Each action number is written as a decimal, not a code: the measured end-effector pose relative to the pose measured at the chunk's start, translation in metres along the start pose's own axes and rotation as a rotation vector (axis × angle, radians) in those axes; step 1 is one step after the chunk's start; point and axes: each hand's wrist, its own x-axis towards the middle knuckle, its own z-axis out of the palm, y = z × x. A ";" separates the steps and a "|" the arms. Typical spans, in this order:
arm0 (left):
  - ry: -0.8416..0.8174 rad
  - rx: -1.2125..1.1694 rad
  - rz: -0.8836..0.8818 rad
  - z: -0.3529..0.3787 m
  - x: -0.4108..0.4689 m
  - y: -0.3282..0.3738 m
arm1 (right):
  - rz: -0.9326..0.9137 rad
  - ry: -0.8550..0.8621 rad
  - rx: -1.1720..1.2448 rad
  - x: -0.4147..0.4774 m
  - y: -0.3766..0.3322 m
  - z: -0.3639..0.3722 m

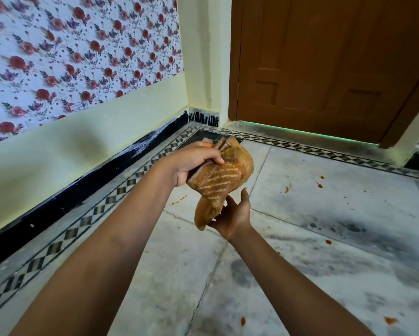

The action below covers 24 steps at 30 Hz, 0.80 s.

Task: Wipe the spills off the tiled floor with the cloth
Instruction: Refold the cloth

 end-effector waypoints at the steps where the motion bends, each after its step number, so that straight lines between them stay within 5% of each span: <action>1: -0.008 -0.040 -0.002 -0.002 -0.001 -0.001 | -0.002 -0.019 0.016 -0.001 -0.001 0.001; 6: 0.069 0.104 -0.101 -0.022 0.004 -0.026 | -0.029 -0.147 0.157 -0.013 -0.002 0.007; 14: 0.157 0.167 -0.141 -0.036 0.007 -0.071 | -0.066 -0.202 -0.065 -0.022 -0.002 0.007; 24: 0.004 -0.399 -0.116 -0.034 0.018 -0.081 | -0.105 -0.188 -0.086 -0.019 -0.011 0.001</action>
